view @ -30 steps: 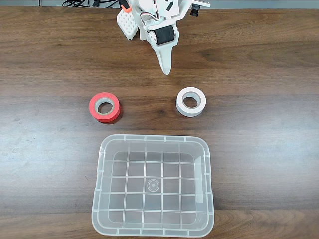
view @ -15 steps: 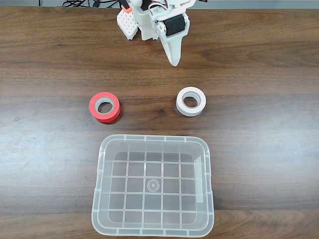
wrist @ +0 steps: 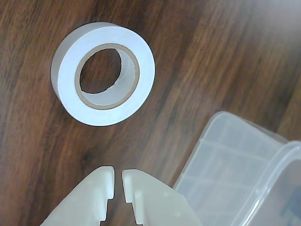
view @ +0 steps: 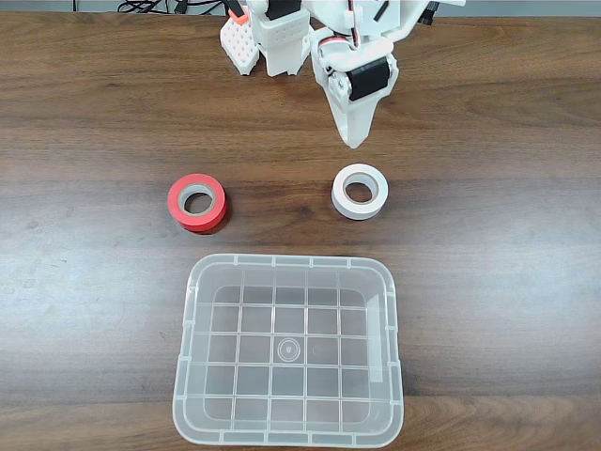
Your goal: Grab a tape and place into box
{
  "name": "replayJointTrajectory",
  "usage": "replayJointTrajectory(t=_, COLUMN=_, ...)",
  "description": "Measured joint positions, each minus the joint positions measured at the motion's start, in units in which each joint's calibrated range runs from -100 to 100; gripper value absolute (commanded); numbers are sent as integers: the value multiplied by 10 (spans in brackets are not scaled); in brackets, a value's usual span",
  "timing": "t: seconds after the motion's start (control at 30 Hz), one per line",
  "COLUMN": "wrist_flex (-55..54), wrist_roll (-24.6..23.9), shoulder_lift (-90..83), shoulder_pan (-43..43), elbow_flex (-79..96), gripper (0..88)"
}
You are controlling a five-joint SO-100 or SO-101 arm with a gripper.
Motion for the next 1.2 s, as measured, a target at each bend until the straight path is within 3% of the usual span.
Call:
replayJointTrajectory(t=0.73, wrist_flex=-6, wrist_roll=9, shoulder_lift=408, shoulder_pan=-6, elbow_flex=-269, gripper=22)
replayJointTrajectory(t=1.0, wrist_flex=2, wrist_roll=9, shoulder_lift=412, shoulder_pan=-6, elbow_flex=-273, gripper=284)
replayJointTrajectory(t=1.2, wrist_flex=31, wrist_roll=9, shoulder_lift=412, shoulder_pan=-6, elbow_flex=-273, gripper=306)
